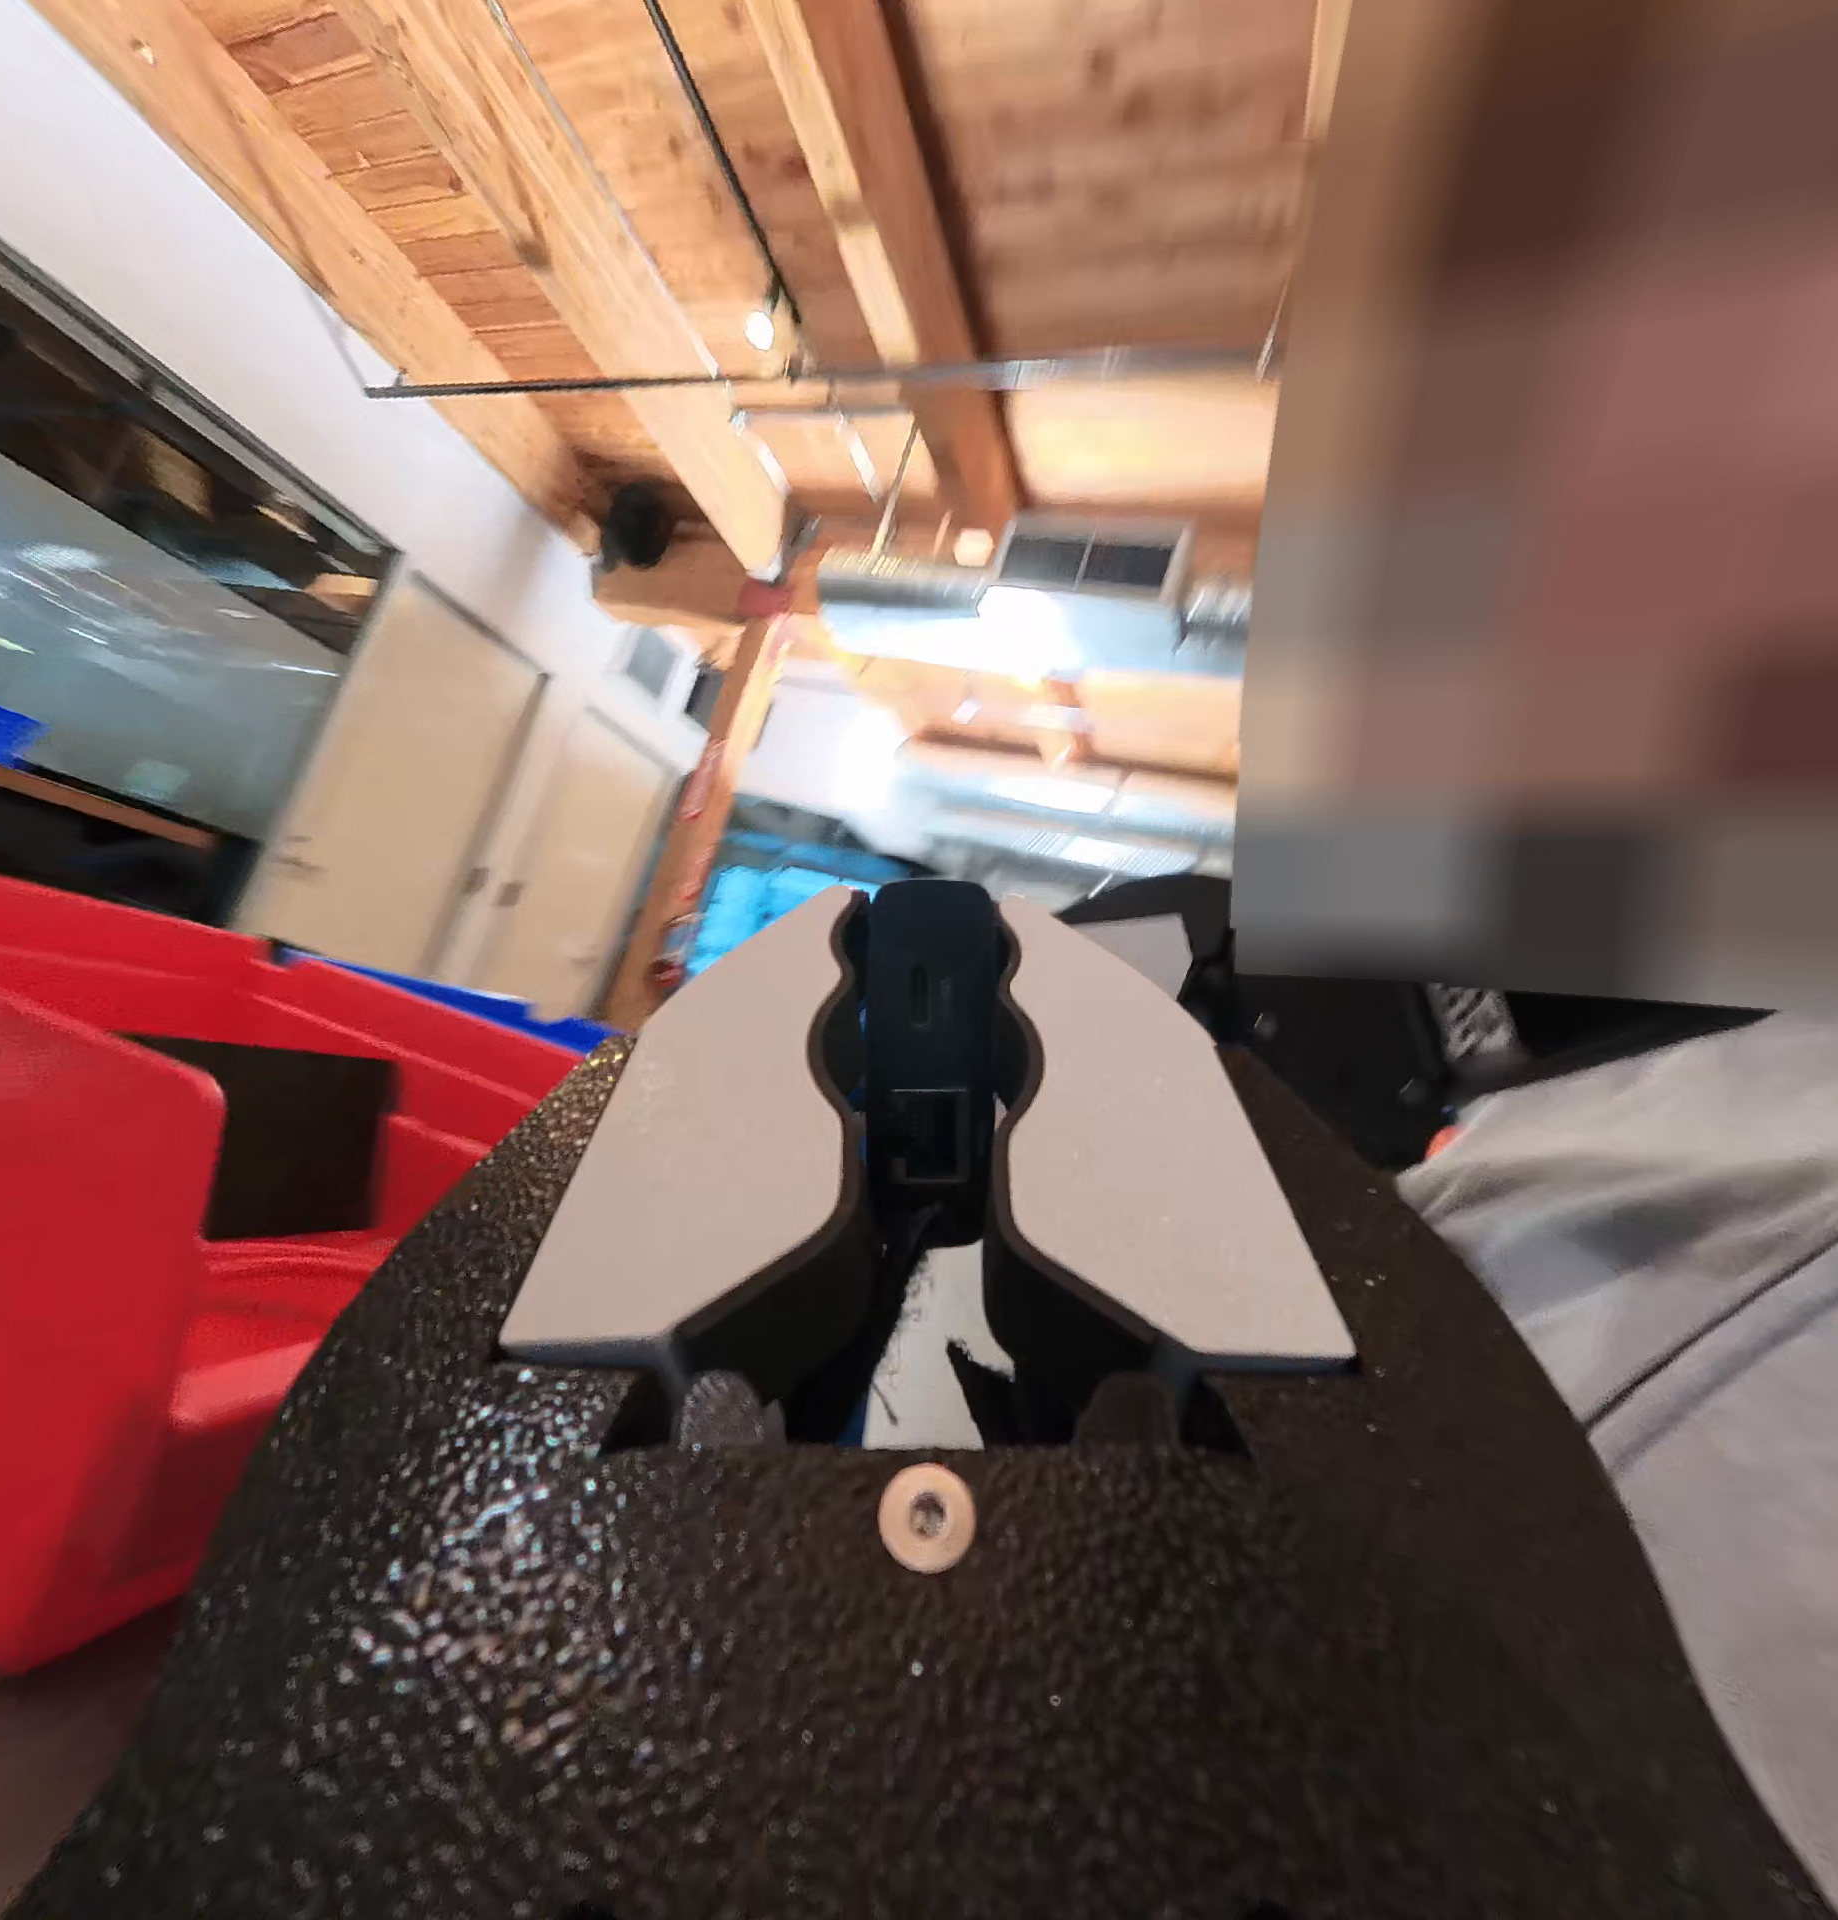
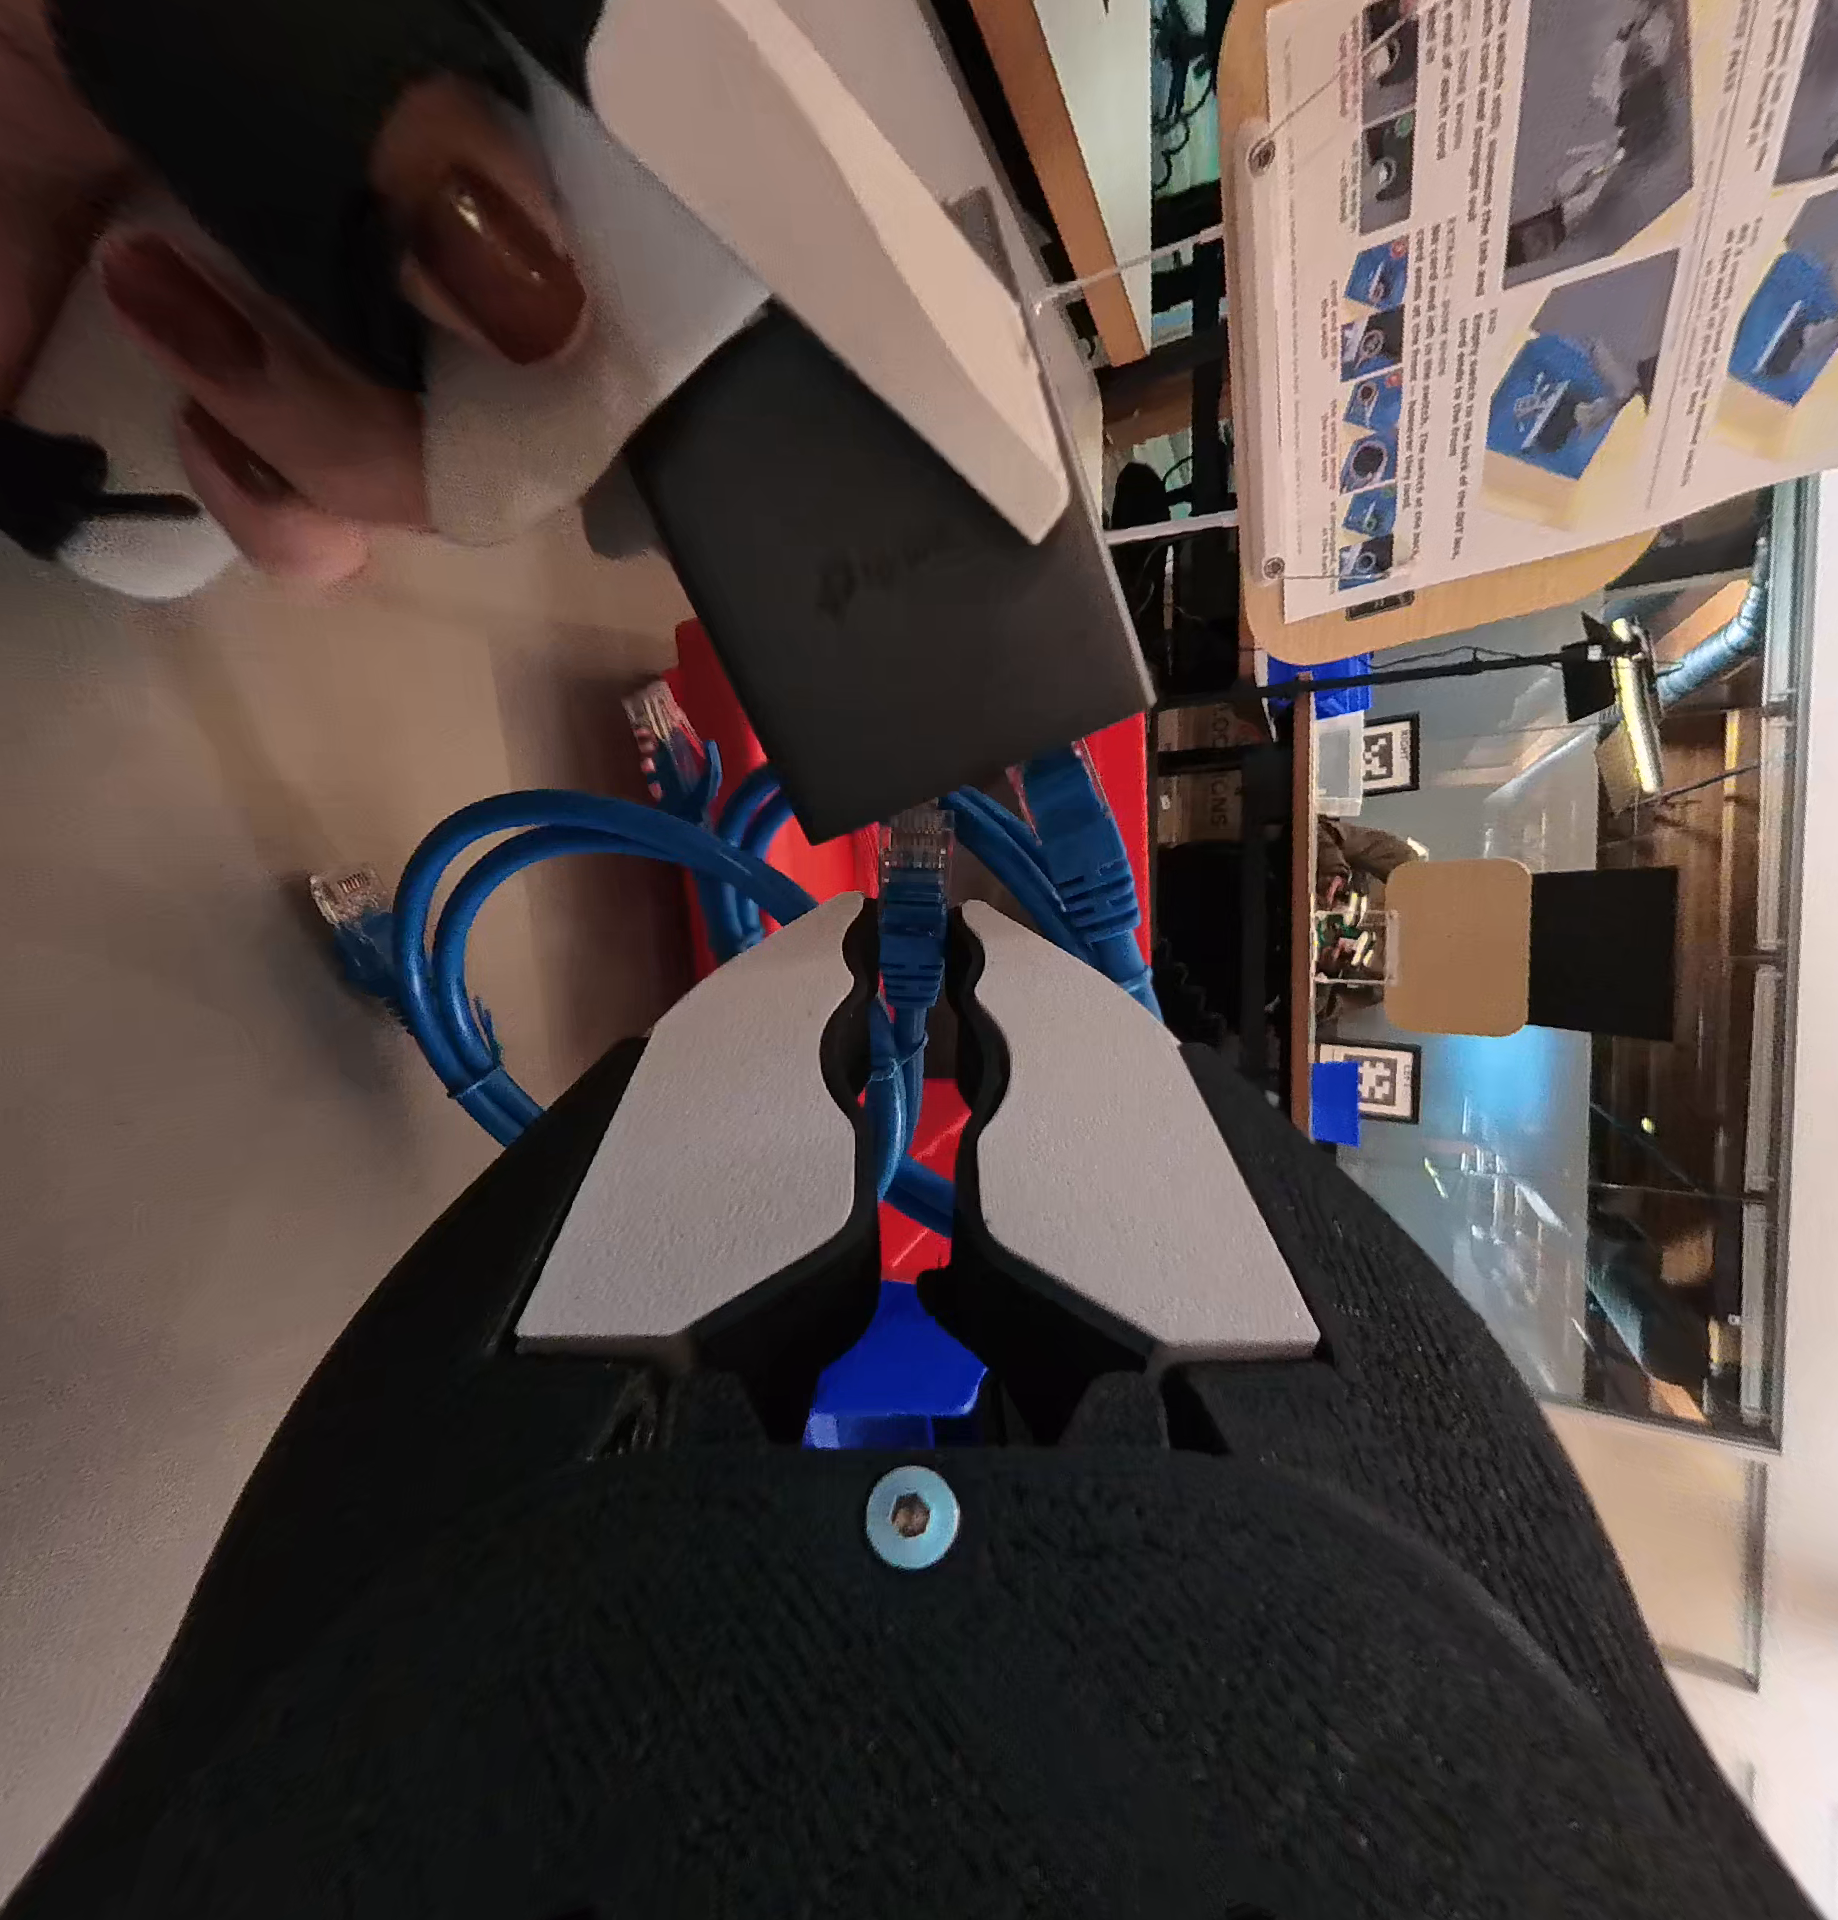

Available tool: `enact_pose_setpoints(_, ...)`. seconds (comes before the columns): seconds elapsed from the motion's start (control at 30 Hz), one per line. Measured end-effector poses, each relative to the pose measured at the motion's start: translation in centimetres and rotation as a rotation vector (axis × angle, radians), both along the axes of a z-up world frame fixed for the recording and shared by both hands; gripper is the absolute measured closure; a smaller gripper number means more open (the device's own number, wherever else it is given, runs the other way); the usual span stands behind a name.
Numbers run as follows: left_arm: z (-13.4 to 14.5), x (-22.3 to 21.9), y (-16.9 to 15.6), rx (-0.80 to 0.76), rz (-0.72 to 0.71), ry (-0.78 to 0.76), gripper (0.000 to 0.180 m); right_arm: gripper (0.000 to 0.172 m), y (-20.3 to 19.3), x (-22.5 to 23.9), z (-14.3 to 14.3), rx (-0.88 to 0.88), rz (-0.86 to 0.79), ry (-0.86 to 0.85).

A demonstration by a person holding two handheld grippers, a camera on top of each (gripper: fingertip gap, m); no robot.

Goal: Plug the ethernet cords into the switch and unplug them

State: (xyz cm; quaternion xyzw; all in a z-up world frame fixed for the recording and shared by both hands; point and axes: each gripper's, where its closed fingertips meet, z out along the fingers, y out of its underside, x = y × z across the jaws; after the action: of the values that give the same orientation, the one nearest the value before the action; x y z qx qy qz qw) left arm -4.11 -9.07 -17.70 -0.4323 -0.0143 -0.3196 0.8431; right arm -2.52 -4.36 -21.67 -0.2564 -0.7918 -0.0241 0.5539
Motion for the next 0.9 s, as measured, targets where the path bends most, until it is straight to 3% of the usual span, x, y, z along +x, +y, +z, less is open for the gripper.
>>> enact_pose_setpoints(0.2,-0.1,1.1,0.7,-0.070,0.162,0.243,0.160,0.161,0.5,0.1,-0.5,0.018,-0.023,0.012)
enact_pose_setpoints(0.43,-0.5,1.2,0.8,-0.116,0.171,0.289,0.160,0.161,0.3,0.1,-0.9,0.158,0.042,0.024)
enact_pose_setpoints(0.9,-0.7,1.4,0.7,-0.137,0.153,0.343,0.160,0.161,0.0,0.3,-0.4,0.248,0.131,0.120)
